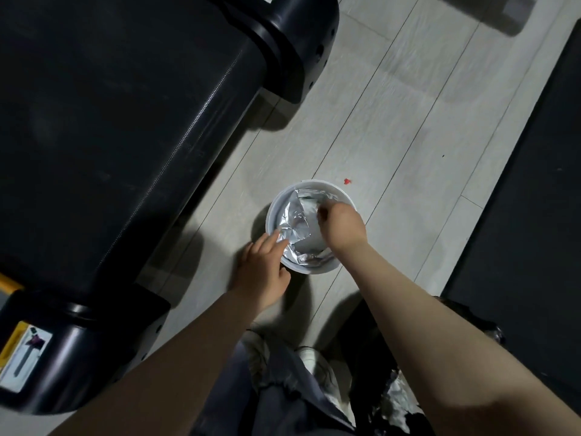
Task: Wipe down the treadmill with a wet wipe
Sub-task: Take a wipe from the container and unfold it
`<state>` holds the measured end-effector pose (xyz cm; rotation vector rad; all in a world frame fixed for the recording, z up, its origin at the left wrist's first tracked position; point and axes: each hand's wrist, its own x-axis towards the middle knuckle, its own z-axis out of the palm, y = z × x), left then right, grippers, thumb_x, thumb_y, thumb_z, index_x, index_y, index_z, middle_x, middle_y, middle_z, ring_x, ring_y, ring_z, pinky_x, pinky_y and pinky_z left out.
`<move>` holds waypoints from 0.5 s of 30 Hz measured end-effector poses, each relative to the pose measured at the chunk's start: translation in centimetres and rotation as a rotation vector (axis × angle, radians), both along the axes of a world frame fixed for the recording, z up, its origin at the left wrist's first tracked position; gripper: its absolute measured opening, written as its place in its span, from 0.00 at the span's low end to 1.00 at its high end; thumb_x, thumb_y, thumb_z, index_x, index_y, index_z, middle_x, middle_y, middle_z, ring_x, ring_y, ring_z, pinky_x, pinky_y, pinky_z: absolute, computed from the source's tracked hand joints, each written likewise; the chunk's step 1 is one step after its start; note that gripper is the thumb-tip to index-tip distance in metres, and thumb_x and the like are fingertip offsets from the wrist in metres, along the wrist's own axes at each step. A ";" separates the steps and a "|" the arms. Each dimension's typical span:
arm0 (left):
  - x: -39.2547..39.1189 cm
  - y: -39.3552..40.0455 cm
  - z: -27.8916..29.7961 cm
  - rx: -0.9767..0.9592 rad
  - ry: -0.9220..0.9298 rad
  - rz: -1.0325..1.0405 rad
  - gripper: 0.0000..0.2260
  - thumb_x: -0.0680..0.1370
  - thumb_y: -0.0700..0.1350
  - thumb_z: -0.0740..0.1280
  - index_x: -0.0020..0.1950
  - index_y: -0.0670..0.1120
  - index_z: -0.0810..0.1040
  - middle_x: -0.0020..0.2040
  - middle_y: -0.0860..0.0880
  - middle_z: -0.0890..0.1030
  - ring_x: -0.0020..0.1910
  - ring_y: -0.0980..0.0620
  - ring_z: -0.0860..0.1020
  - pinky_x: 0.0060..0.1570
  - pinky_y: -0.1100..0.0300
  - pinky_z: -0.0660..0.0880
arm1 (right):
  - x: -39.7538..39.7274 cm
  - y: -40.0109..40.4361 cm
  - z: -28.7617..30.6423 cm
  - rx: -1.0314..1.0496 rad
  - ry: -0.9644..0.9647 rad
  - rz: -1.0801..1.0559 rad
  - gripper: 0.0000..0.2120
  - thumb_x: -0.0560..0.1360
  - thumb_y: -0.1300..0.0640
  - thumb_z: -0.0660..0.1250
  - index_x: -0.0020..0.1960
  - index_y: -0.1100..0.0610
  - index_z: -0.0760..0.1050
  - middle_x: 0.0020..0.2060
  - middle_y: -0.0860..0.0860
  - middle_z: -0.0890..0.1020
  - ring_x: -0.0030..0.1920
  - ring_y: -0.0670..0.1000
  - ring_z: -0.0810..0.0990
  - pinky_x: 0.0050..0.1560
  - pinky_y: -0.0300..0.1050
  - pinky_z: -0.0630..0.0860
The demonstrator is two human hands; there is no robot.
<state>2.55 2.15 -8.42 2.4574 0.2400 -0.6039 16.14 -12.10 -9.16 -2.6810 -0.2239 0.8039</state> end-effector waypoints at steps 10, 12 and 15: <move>2.5 0.2 9.3 -0.469 0.063 0.394 0.28 0.71 0.49 0.65 0.72 0.49 0.71 0.65 0.48 0.78 0.62 0.48 0.77 0.67 0.53 0.71 | -3.4 -2.6 11.6 0.694 0.147 -0.514 0.05 0.78 0.56 0.64 0.44 0.50 0.75 0.36 0.51 0.79 0.36 0.47 0.73 0.41 0.44 0.71; 3.6 -0.3 11.7 -0.626 0.104 0.428 0.29 0.72 0.48 0.67 0.74 0.54 0.68 0.69 0.51 0.75 0.67 0.54 0.74 0.70 0.53 0.69 | -3.7 -3.0 14.4 0.774 0.173 -0.517 0.05 0.79 0.58 0.64 0.45 0.51 0.76 0.38 0.48 0.79 0.38 0.46 0.74 0.42 0.42 0.70; 5.5 -0.8 14.7 -0.824 0.164 0.351 0.33 0.75 0.34 0.68 0.77 0.52 0.63 0.71 0.51 0.72 0.68 0.57 0.71 0.65 0.64 0.71 | -3.9 -3.7 16.9 0.862 0.272 -0.459 0.03 0.79 0.58 0.66 0.48 0.54 0.78 0.39 0.54 0.78 0.39 0.50 0.72 0.41 0.44 0.69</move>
